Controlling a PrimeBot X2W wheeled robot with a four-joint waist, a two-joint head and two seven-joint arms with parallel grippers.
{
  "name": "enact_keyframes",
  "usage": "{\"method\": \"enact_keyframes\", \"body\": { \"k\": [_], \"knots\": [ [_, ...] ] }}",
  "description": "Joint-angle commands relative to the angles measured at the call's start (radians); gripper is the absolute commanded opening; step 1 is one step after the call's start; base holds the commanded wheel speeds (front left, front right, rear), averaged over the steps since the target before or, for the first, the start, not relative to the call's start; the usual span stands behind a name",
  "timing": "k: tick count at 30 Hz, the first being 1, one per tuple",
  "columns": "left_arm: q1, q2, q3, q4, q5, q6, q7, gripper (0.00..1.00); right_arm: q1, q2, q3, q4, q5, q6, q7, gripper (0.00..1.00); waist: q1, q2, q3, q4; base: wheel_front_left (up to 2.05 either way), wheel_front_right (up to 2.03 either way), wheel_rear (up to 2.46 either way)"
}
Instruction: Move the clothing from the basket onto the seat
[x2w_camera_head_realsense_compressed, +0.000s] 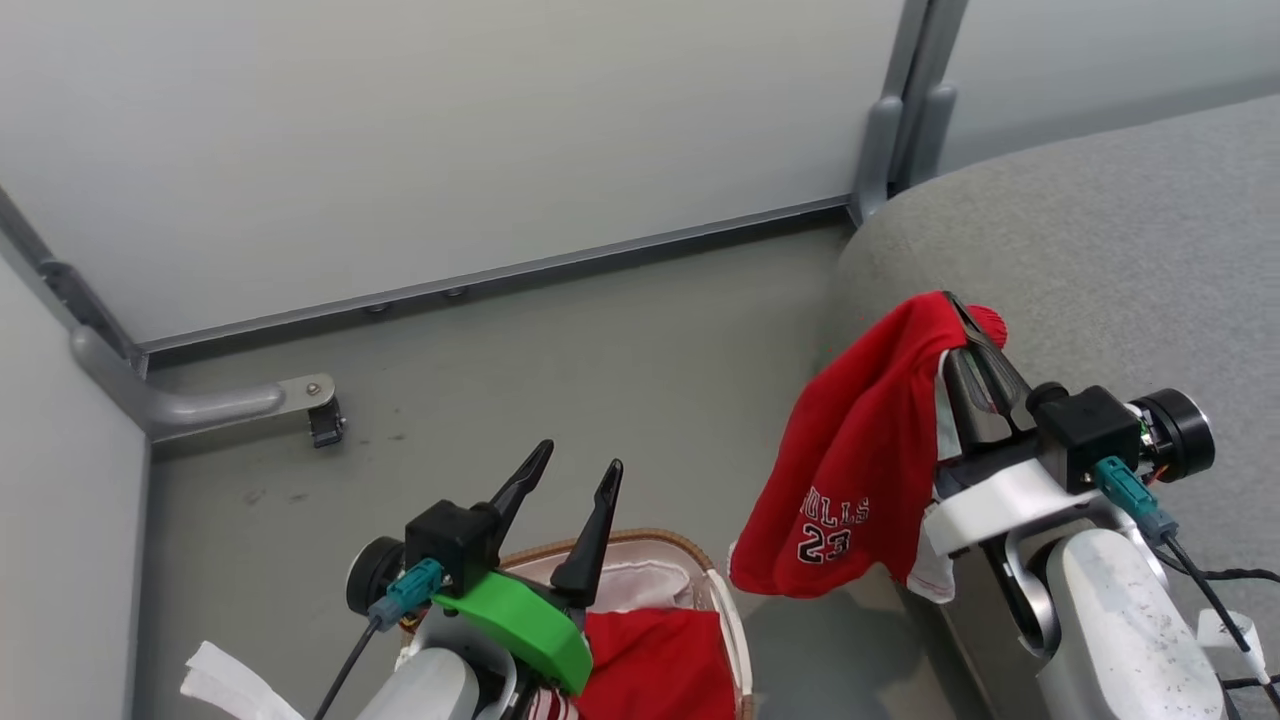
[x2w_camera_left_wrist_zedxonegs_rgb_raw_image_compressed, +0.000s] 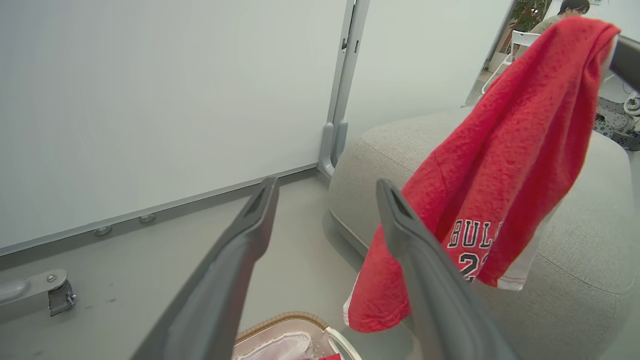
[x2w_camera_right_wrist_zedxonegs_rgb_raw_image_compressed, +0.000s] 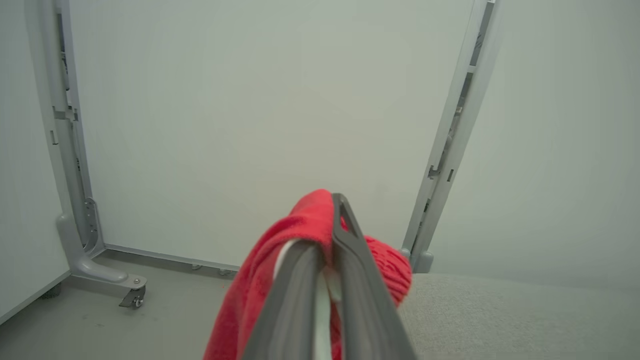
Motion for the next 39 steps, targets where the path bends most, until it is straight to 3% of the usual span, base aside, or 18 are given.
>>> {"method": "enact_keyframes", "body": {
  "k": [1,11,18,26,33,39],
  "knots": [
    [0.014,-0.003,0.006,-0.003,0.010,-0.001,-0.001,1.00,0.010,-0.004,-0.010,-0.006,-0.004,-0.001,-0.005,0.00,0.0000,0.0000,0.019,-0.078,0.00,0.00,0.00],
    [-0.001,-0.025,0.017,-0.001,0.044,-0.010,-0.001,1.00,0.018,-0.003,-0.043,-0.006,0.001,-0.001,-0.005,0.00,0.0000,0.0000,0.064,-0.224,0.00,0.00,0.00],
    [-0.011,-0.035,0.008,0.005,0.055,-0.016,-0.001,1.00,0.015,-0.003,-0.058,-0.007,0.008,-0.001,-0.005,0.00,0.0000,0.0000,0.082,-0.259,0.00,0.00,0.00],
    [-0.032,-0.042,-0.010,0.001,0.053,-0.017,-0.001,1.00,-0.036,-0.003,-0.100,0.004,-0.011,-0.001,-0.005,0.00,0.0000,0.0000,0.124,-0.227,0.00,0.00,0.00],
    [-0.071,-0.018,-0.021,-0.024,0.060,-0.018,-0.001,1.00,-0.208,-0.004,-0.168,-0.002,-0.105,-0.001,-0.005,0.00,0.0000,0.0000,0.207,-0.170,0.00,0.00,0.00],
    [-0.122,-0.001,-0.035,-0.055,0.076,-0.018,-0.001,1.00,-0.440,-0.110,-0.256,0.013,-0.149,-0.001,-0.005,0.00,0.0000,0.0000,0.302,-0.098,0.00,0.00,0.00]
  ]
}}
